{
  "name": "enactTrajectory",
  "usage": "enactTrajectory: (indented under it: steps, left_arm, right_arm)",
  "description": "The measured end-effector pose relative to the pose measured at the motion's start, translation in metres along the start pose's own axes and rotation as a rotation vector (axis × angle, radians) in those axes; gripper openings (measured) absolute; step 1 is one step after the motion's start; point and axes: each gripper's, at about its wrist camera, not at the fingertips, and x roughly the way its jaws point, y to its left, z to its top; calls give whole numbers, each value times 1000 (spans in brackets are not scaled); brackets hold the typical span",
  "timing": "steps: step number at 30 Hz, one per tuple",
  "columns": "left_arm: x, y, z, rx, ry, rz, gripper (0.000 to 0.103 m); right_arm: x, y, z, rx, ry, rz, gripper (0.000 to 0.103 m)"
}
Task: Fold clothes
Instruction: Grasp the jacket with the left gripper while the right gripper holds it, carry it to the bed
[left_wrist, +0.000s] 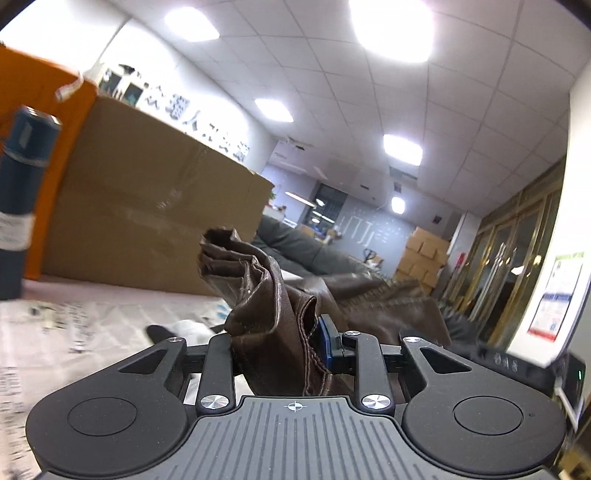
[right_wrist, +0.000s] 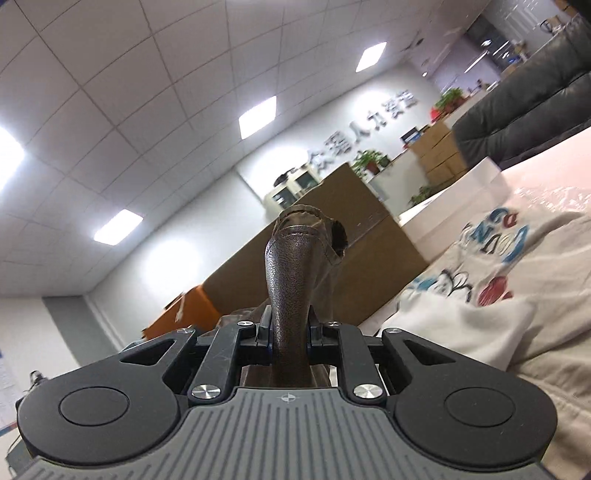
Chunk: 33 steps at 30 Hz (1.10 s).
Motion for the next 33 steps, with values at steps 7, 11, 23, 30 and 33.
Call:
enactTrajectory:
  steps: [7, 11, 23, 30, 33]
  left_arm:
    - [55, 17, -6, -109, 10, -11, 24]
    - [90, 25, -13, -127, 40, 10, 23]
    - [117, 62, -43, -117, 109, 237, 35]
    - [116, 60, -33, -20, 92, 395, 80]
    - [104, 44, -29, 72, 41, 474, 91]
  right_arm:
    - [6, -24, -7, 18, -84, -117, 13]
    - [16, -37, -16, 19, -104, -191, 13]
    - [41, -69, -46, 19, 12, -494, 22]
    - [54, -79, -47, 27, 83, -546, 45]
    - [53, -82, -45, 39, 82, -512, 56]
